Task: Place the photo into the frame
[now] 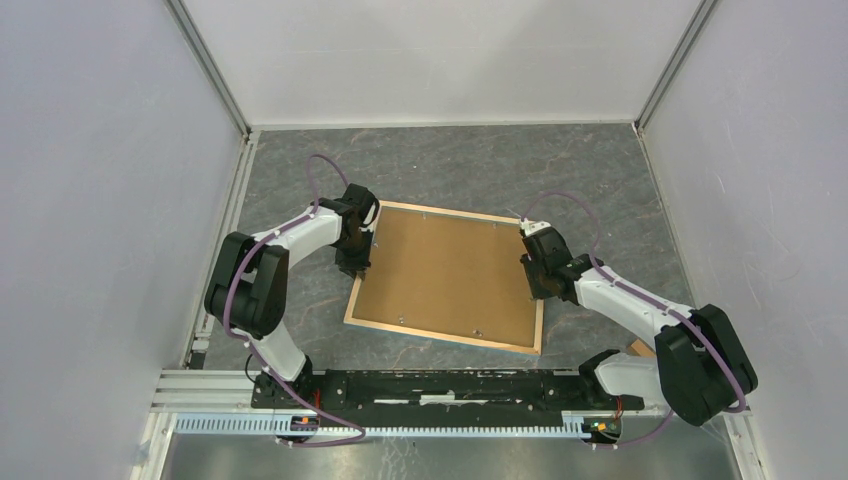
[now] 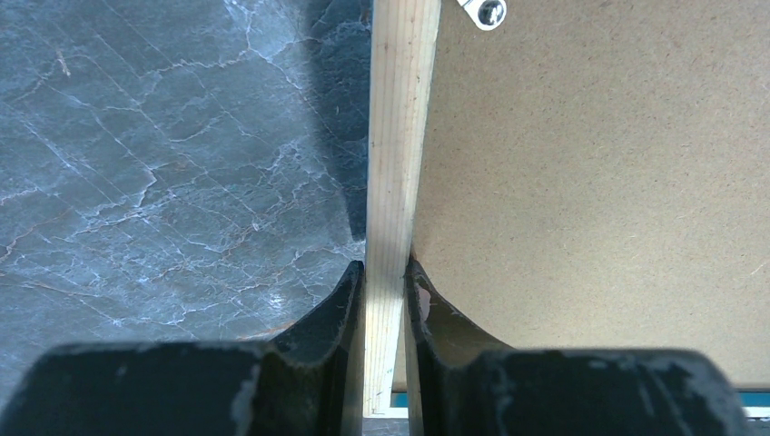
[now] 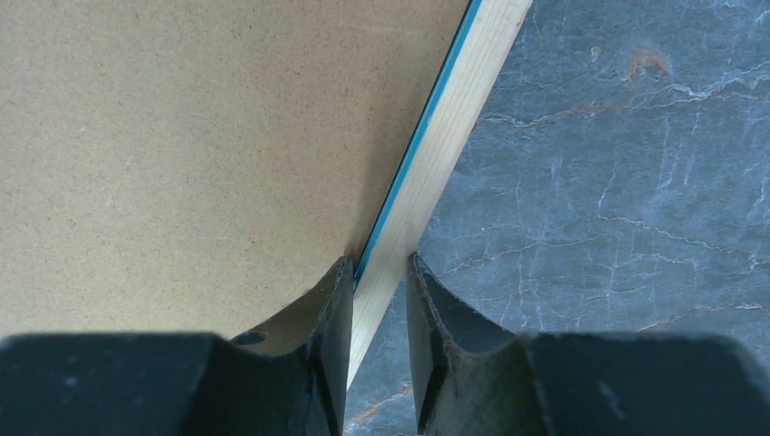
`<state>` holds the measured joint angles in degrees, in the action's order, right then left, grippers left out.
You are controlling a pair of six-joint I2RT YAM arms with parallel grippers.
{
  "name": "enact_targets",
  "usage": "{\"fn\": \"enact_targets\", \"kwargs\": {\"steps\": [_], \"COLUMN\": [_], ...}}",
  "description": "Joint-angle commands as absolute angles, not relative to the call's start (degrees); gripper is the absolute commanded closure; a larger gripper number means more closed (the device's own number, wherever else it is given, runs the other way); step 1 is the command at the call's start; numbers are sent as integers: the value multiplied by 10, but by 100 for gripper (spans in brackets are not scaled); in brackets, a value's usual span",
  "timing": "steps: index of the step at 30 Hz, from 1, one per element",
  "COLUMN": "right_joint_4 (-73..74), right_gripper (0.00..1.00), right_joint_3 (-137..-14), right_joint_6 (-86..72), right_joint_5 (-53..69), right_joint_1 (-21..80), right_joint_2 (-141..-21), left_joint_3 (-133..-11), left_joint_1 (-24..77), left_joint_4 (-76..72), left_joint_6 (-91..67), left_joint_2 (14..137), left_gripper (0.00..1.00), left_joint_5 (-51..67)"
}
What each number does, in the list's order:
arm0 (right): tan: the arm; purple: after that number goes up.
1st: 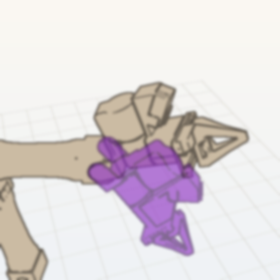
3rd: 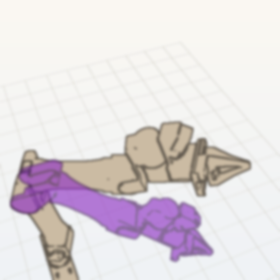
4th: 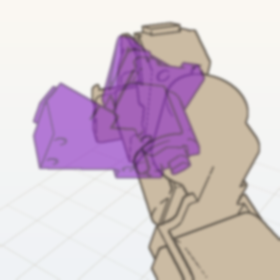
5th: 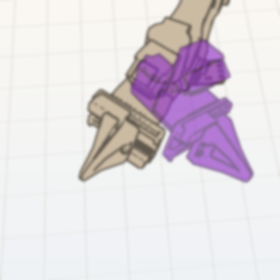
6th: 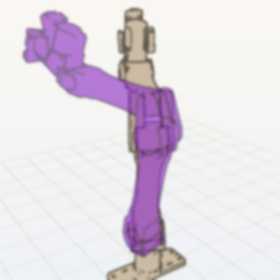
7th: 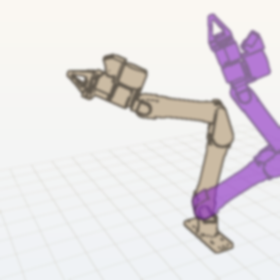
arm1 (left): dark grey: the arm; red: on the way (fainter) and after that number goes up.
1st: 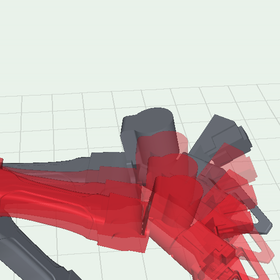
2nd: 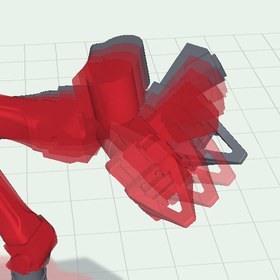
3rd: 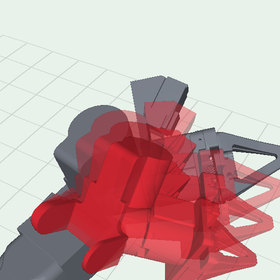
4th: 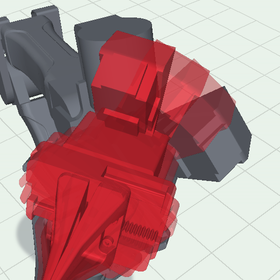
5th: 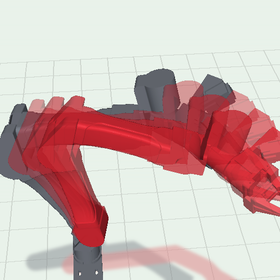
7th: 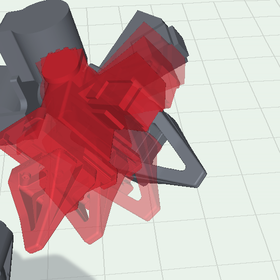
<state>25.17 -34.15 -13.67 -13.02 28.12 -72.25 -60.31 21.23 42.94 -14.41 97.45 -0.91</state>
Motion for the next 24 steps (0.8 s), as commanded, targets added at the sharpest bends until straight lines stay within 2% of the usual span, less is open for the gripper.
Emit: {"fn": "enact_targets", "kwargs": {"steps": [1,5,7,16,24], "right_joint_4": [229,239,247,249,306], "right_gripper": [63,42,38,35,43], "right_joint_3": [-330,-338,-339,-298,-299], "right_joint_6": [-147,-174,-203,-359,-488], "right_joint_5": [-54,-90,-116,-170,-221], "right_joint_1": [298,297,296,296,293], "right_joint_2": [-753,-737,-730,-685,-669], "left_joint_3": [-589,-589,-589,-588,-590], "left_joint_1": [216,216,217,217,217], "left_joint_4": [426,426,426,426,426], "left_joint_6": [-160,-160,-160,-163,-163], "left_joint_2": [976,977,977,973,972], "left_gripper": [98,98,98,98,98], "left_joint_5": [14,14,13,7,9]}}
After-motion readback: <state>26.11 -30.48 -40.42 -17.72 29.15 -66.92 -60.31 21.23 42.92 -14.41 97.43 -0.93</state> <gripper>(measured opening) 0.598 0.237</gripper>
